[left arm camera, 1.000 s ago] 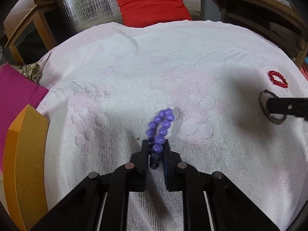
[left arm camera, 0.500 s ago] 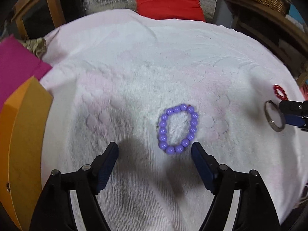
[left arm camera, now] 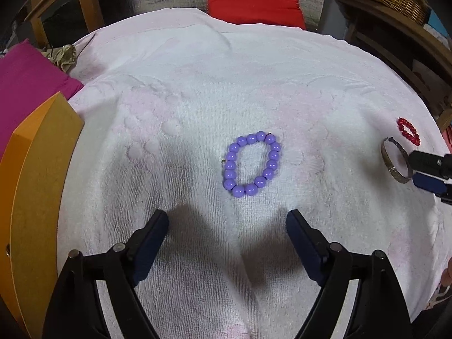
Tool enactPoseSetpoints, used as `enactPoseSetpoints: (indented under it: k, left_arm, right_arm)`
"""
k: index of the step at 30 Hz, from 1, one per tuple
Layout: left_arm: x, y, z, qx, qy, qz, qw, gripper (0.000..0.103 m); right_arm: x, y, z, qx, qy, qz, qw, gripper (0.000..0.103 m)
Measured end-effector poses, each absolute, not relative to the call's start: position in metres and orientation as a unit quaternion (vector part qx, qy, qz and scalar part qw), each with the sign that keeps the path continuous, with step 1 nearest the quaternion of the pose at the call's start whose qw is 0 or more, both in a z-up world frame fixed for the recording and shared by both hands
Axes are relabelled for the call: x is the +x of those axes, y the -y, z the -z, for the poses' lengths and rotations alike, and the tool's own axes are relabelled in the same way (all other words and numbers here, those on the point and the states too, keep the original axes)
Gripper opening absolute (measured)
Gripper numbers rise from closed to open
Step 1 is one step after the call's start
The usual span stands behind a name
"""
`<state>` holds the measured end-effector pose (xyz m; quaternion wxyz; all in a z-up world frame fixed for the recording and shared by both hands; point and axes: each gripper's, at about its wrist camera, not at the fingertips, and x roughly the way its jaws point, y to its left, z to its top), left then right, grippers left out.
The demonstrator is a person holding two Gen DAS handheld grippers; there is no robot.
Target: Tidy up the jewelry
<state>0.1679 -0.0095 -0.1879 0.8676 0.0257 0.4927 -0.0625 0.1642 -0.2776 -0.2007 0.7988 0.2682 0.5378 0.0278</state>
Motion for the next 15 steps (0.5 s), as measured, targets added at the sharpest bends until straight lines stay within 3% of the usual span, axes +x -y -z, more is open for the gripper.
enactPoseSetpoints:
  k: [7, 15]
  left_arm:
    - [0.168, 0.010, 0.193, 0.022, -0.502, 0.059, 0.863, 0.100]
    - [0.181, 0.006, 0.177, 0.030, -0.490, 0.036, 0.871, 0.100]
  right_arm:
    - [0.167, 0.274, 0.201, 0.262, -0.549, -0.018, 0.793, 0.073]
    - [0.175, 0.256, 0.196, 0.215, -0.536, 0.022, 0.816, 0.074]
